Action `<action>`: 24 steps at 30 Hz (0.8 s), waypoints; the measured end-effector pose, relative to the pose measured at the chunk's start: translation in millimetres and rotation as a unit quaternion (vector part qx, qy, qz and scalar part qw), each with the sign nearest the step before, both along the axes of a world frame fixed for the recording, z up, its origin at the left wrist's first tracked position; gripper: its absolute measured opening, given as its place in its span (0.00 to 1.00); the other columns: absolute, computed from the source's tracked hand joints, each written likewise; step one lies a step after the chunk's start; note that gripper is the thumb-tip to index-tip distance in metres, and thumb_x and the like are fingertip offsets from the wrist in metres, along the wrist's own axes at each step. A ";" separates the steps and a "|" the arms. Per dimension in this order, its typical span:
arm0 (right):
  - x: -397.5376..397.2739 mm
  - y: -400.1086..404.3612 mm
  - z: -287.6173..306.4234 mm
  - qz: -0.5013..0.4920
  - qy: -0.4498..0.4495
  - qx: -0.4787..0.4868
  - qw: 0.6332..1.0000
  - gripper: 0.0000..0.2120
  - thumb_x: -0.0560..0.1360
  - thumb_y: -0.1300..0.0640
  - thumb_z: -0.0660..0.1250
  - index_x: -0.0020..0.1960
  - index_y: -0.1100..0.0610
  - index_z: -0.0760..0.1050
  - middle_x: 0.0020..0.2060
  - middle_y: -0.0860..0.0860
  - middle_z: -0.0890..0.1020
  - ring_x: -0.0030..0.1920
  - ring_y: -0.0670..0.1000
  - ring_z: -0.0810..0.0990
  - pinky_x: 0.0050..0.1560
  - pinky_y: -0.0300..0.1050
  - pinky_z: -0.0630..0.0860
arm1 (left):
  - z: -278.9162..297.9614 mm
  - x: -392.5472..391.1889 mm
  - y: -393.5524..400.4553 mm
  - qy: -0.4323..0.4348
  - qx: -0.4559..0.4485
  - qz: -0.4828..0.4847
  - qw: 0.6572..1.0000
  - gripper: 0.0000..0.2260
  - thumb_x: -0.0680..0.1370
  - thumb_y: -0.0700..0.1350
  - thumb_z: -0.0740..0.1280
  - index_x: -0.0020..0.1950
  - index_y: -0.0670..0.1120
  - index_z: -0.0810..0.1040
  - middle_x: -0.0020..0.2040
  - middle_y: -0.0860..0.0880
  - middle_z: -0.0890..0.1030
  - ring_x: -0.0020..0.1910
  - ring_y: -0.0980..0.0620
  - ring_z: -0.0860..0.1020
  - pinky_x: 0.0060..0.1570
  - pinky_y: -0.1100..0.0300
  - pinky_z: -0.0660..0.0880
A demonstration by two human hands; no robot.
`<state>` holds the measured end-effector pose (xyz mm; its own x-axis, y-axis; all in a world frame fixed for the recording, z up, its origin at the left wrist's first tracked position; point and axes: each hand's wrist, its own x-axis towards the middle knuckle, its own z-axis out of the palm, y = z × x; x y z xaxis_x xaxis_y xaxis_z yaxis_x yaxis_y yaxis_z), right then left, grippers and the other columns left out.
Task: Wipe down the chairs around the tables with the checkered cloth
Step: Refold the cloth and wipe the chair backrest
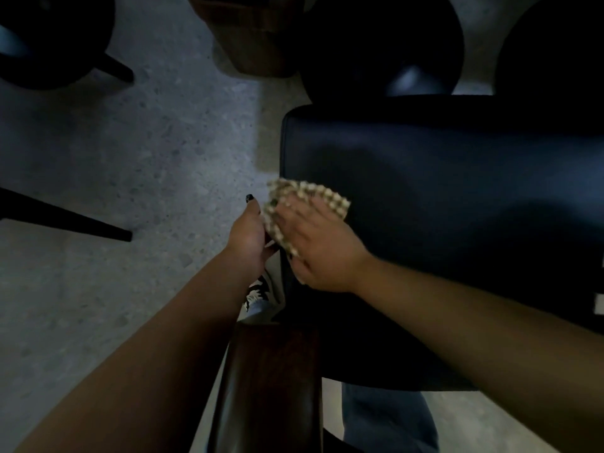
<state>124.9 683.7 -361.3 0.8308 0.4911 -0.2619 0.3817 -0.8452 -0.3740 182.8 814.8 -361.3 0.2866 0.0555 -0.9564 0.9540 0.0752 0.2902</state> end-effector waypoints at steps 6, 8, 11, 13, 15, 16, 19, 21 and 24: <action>-27.0 9.8 -7.0 0.082 -0.037 -0.128 0.988 0.26 0.74 0.45 0.60 0.69 0.55 0.72 0.70 0.54 0.71 0.73 0.55 0.65 0.73 0.53 0.56 | -3.1 5.4 -2.8 -0.001 0.048 -0.025 0.999 0.22 0.82 0.59 0.55 0.56 0.43 0.79 0.55 0.43 0.82 0.54 0.45 0.80 0.62 0.50 0.74; -13.8 10.4 -4.1 0.055 -0.052 -0.146 0.986 0.25 0.74 0.46 0.60 0.69 0.54 0.72 0.71 0.54 0.70 0.73 0.56 0.64 0.73 0.56 0.55 | 0.0 9.4 -7.1 -0.029 0.076 -0.054 0.995 0.18 0.82 0.56 0.57 0.54 0.45 0.80 0.52 0.45 0.83 0.53 0.46 0.81 0.59 0.51 0.76; 10.6 3.3 -1.8 -0.022 -0.022 -0.085 0.996 0.30 0.75 0.50 0.61 0.74 0.59 0.62 0.75 0.57 0.60 0.77 0.58 0.53 0.74 0.58 0.43 | 8.6 18.3 -10.9 -0.106 0.111 -0.108 0.982 0.10 0.81 0.49 0.60 0.48 0.48 0.80 0.46 0.49 0.83 0.47 0.50 0.80 0.47 0.57 0.79; 23.7 -4.7 5.8 -0.095 0.011 0.024 0.995 0.32 0.75 0.51 0.61 0.76 0.60 0.57 0.76 0.57 0.57 0.77 0.57 0.49 0.75 0.53 0.40 | 16.3 22.3 -12.0 -0.139 0.113 -0.108 0.978 0.07 0.80 0.46 0.62 0.47 0.48 0.79 0.42 0.52 0.83 0.42 0.56 0.80 0.41 0.62 0.79; 26.6 -11.3 18.0 -0.171 0.020 0.136 0.976 0.31 0.76 0.52 0.64 0.75 0.60 0.60 0.74 0.58 0.63 0.76 0.57 0.56 0.75 0.52 0.48 | 22.9 24.9 -10.9 -0.159 0.110 -0.117 0.974 0.06 0.79 0.44 0.64 0.46 0.48 0.79 0.39 0.53 0.82 0.39 0.58 0.80 0.38 0.64 0.78; 24.9 -14.5 23.9 -0.222 0.009 0.176 0.959 0.29 0.75 0.53 0.65 0.73 0.61 0.64 0.71 0.58 0.68 0.74 0.58 0.61 0.74 0.53 0.54 | 26.1 25.9 -10.4 -0.165 0.109 -0.126 0.972 0.05 0.79 0.43 0.64 0.45 0.48 0.79 0.39 0.52 0.82 0.39 0.58 0.80 0.38 0.64 0.77; 13.5 -24.3 36.0 -0.404 -0.046 0.233 0.883 0.23 0.75 0.55 0.66 0.67 0.61 0.71 0.61 0.58 0.76 0.62 0.57 0.72 0.64 0.56 0.69 | 32.2 28.0 -8.2 -0.177 0.103 -0.156 0.966 0.05 0.78 0.41 0.65 0.48 0.47 0.80 0.42 0.50 0.83 0.39 0.57 0.80 0.36 0.65 0.77; 5.7 -29.4 37.4 -0.496 -0.026 0.218 0.840 0.22 0.75 0.55 0.66 0.67 0.59 0.69 0.60 0.56 0.74 0.61 0.54 0.71 0.62 0.52 0.70 | 35.1 28.0 -7.3 -0.175 0.094 -0.159 0.967 0.05 0.78 0.40 0.66 0.50 0.47 0.80 0.45 0.49 0.84 0.42 0.56 0.81 0.39 0.62 0.77; -0.9 -32.9 31.2 -0.600 0.042 0.206 0.772 0.24 0.73 0.54 0.70 0.67 0.55 0.68 0.59 0.52 0.71 0.61 0.51 0.70 0.60 0.46 0.72 | 37.0 27.4 -5.6 -0.166 0.084 -0.160 0.970 0.04 0.77 0.42 0.67 0.50 0.48 0.80 0.47 0.49 0.84 0.47 0.53 0.82 0.45 0.58 0.78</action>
<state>123.9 650.8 -330.1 0.7407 -0.5631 -0.3665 -0.6239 -0.3739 -0.6863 210.1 809.2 -324.4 0.6049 0.0602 -0.7940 0.7731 -0.2835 0.5674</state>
